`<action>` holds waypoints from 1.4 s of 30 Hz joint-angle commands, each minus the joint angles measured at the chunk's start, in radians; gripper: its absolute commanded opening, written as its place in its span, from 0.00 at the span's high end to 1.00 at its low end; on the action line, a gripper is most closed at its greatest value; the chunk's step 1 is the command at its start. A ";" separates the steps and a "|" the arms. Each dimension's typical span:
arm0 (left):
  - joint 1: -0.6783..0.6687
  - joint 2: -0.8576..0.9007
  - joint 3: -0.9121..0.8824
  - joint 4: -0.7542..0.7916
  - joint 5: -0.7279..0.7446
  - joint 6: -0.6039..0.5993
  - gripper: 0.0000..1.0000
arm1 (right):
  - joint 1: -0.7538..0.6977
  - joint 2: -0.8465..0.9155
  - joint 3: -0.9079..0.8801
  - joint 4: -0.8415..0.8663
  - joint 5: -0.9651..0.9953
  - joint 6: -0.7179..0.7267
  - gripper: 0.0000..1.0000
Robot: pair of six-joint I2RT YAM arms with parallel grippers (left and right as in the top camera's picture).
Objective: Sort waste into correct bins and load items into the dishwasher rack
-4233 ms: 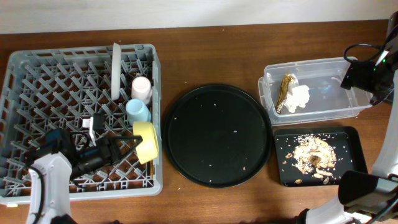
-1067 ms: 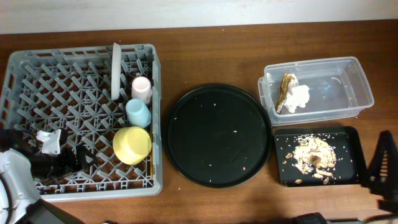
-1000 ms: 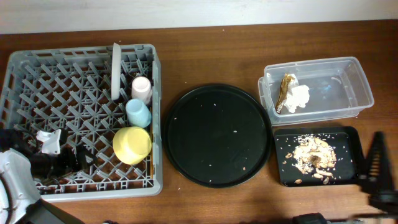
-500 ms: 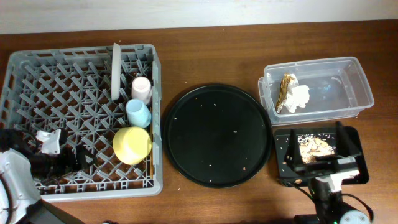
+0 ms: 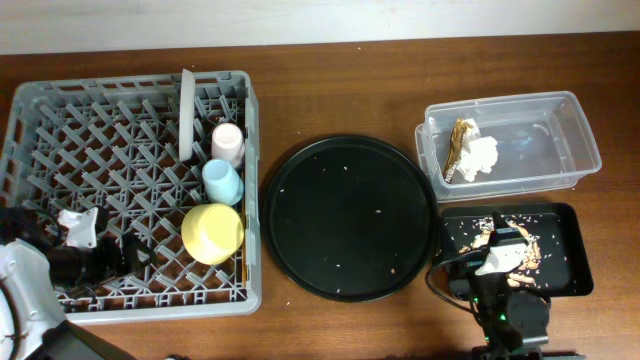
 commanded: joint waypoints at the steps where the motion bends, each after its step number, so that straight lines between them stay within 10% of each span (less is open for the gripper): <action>1: 0.003 -0.013 0.012 0.002 0.003 -0.002 0.01 | 0.006 -0.010 -0.005 -0.008 0.041 0.008 0.01; 31: -0.009 -0.016 0.011 0.003 0.003 -0.002 0.00 | 0.005 -0.009 -0.005 -0.008 0.042 0.008 0.01; 42: -0.198 -0.417 0.011 0.044 -0.075 -0.001 0.00 | 0.005 -0.009 -0.005 -0.008 0.042 0.008 0.01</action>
